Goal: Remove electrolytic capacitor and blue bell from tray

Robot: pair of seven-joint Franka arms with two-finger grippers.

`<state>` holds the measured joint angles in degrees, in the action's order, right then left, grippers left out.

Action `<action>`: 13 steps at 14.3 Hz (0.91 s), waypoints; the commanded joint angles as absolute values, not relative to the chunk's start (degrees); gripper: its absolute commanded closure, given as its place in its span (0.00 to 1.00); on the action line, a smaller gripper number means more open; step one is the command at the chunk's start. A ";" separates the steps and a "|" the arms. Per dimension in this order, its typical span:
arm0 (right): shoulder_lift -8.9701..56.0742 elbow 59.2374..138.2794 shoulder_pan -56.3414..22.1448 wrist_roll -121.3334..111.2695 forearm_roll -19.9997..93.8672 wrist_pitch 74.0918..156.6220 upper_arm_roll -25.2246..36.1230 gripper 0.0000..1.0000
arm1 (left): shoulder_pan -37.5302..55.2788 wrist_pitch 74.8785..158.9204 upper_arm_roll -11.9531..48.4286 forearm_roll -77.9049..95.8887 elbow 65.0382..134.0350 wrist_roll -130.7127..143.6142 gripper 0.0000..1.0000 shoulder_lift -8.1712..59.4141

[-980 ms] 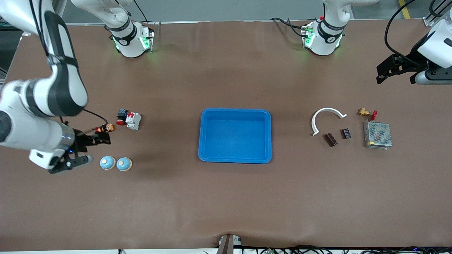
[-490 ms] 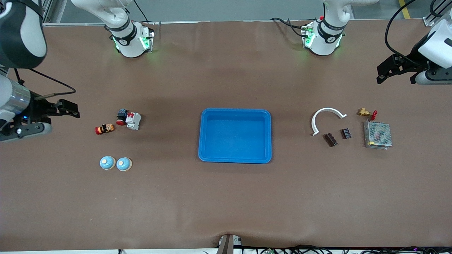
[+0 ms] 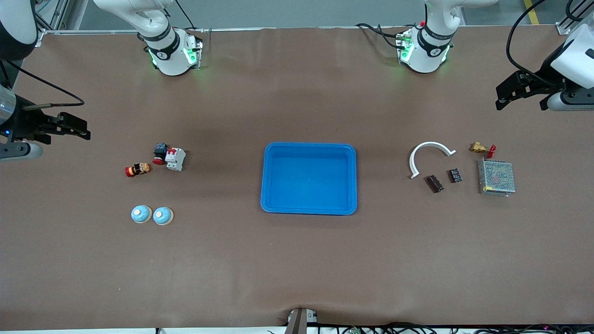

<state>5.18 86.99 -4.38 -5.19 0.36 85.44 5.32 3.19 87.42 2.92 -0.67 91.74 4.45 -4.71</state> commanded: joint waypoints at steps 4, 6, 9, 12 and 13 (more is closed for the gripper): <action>1.32 89.03 -3.43 -2.99 -1.14 83.94 4.57 0.00 | 3.34 87.10 3.08 -0.44 90.61 4.57 0.00 -4.13; 0.35 89.21 -1.86 -2.90 -1.14 83.24 4.48 0.00 | 2.99 87.10 3.08 -0.35 90.35 4.57 0.00 -3.96; -0.44 89.30 -0.62 -3.60 -1.14 81.83 4.48 0.00 | 2.99 86.92 2.99 -0.44 89.47 4.75 0.00 -3.34; -0.27 88.77 0.35 -4.56 -1.14 81.04 4.48 0.00 | 2.99 86.66 3.08 -0.44 89.47 4.75 0.00 -3.34; -0.18 88.51 0.35 -4.83 -1.23 81.12 4.48 0.00 | 2.99 86.57 3.08 -0.44 89.56 4.75 0.00 -3.43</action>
